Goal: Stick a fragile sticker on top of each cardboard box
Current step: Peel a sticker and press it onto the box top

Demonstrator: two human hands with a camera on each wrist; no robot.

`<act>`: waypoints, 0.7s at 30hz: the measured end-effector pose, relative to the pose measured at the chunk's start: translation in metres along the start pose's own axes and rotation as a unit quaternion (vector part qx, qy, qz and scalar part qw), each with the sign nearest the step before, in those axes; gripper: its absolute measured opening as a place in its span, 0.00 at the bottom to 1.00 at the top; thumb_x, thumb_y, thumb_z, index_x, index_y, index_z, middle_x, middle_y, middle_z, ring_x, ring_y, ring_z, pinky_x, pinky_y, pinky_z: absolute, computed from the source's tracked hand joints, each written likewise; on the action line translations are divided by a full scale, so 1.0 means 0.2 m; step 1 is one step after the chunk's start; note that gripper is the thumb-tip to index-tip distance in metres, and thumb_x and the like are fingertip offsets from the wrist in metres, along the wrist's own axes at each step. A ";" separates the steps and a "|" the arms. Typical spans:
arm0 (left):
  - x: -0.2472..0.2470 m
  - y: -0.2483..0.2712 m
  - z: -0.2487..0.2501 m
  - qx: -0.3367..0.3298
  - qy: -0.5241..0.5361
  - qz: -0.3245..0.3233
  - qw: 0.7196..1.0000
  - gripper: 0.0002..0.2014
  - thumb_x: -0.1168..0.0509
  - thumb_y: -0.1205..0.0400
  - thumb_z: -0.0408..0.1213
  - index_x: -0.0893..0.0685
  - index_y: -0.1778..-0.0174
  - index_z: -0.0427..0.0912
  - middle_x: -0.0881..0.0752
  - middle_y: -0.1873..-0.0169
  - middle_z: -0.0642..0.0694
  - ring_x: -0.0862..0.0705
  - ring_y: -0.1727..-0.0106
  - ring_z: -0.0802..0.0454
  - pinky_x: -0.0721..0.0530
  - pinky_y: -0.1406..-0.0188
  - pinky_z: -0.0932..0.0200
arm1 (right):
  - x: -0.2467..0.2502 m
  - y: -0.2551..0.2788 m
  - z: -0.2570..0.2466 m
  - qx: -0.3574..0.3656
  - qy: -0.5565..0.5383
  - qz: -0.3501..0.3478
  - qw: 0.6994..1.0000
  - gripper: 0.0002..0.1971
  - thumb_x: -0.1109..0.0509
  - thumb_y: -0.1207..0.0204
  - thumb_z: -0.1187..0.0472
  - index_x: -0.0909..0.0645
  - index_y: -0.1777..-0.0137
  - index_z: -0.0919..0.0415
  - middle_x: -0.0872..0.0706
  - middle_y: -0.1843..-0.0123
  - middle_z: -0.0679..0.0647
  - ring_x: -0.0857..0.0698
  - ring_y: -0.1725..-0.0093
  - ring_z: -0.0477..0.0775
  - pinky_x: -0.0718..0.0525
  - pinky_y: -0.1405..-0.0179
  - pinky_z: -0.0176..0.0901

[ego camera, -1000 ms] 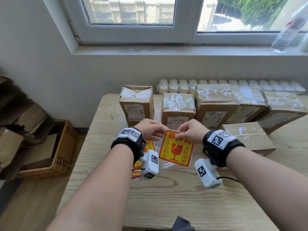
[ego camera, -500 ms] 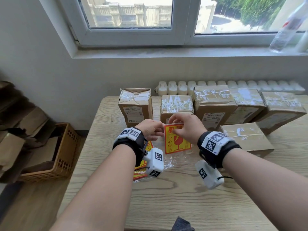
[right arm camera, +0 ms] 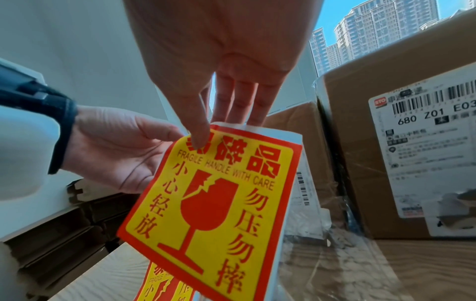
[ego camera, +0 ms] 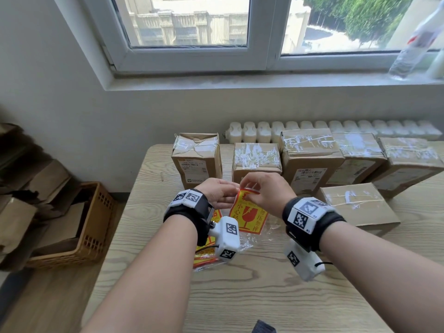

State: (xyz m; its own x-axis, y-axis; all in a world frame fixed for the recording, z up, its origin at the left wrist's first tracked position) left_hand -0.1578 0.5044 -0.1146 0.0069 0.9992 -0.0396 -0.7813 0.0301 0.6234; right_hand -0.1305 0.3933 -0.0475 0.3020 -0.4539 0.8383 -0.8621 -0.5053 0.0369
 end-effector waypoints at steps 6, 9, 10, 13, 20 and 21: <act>0.01 0.00 0.02 0.000 0.019 -0.016 1.000 0.07 0.34 0.20 0.23 0.19 0.62 0.38 0.13 0.75 0.44 0.12 0.75 0.54 0.11 0.74 0.62 | 0.01 -0.01 0.00 -0.002 -0.008 0.004 1.000 0.06 0.26 0.27 0.57 0.13 0.52 0.45 0.15 0.58 0.41 0.15 0.55 0.46 0.13 0.52 0.47; 0.00 -0.01 0.02 -0.005 0.037 -0.024 0.999 0.07 0.34 0.21 0.22 0.19 0.62 0.36 0.12 0.74 0.43 0.12 0.75 0.53 0.11 0.74 0.61 | 0.02 -0.02 0.00 0.002 -0.019 0.010 1.000 0.06 0.25 0.28 0.59 0.13 0.54 0.46 0.16 0.60 0.41 0.15 0.56 0.45 0.12 0.54 0.47; 0.00 -0.01 0.02 -0.008 0.044 -0.023 0.999 0.07 0.34 0.21 0.21 0.18 0.62 0.36 0.12 0.73 0.42 0.12 0.74 0.52 0.11 0.73 0.60 | 0.02 -0.02 0.01 0.003 -0.022 0.014 1.000 0.06 0.24 0.28 0.59 0.13 0.54 0.46 0.16 0.60 0.41 0.16 0.57 0.45 0.12 0.54 0.47; 0.00 -0.01 0.02 -0.010 0.046 -0.025 0.999 0.07 0.34 0.22 0.20 0.18 0.61 0.36 0.12 0.71 0.40 0.11 0.73 0.51 0.11 0.72 0.60 | 0.02 -0.03 0.02 0.000 -0.023 0.014 1.000 0.07 0.23 0.29 0.58 0.13 0.54 0.46 0.16 0.60 0.40 0.16 0.56 0.45 0.12 0.55 0.46; -0.01 -0.01 0.03 -0.005 0.038 -0.027 0.999 0.08 0.36 0.21 0.20 0.14 0.56 0.35 0.12 0.62 0.39 0.11 0.63 0.49 0.10 0.64 0.62 | 0.04 -0.04 0.04 -0.005 -0.025 0.026 0.999 0.05 0.24 0.30 0.58 0.12 0.56 0.46 0.12 0.57 0.43 0.15 0.53 0.47 0.14 0.52 0.47; -0.01 0.00 0.02 -0.001 0.040 -0.028 0.999 0.08 0.36 0.20 0.20 0.13 0.55 0.34 0.11 0.61 0.39 0.11 0.61 0.49 0.10 0.63 0.62 | 0.05 -0.04 0.05 -0.006 -0.023 0.025 0.999 0.05 0.24 0.29 0.59 0.11 0.57 0.47 0.13 0.56 0.43 0.15 0.52 0.47 0.14 0.50 0.48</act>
State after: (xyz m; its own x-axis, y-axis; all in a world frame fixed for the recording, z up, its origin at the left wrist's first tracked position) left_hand -0.1543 0.5032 -0.1115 0.0004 0.9905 -0.1372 -0.7822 0.0857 0.6171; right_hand -0.1177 0.3861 -0.0449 0.2769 -0.5119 0.8132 -0.8817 -0.4719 0.0031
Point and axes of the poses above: each hand's wrist, its own y-axis away from the middle knuckle, its own x-axis out of the back of the hand, z = x × y, the point moved 10 cm from there along -y, towards the middle knuckle
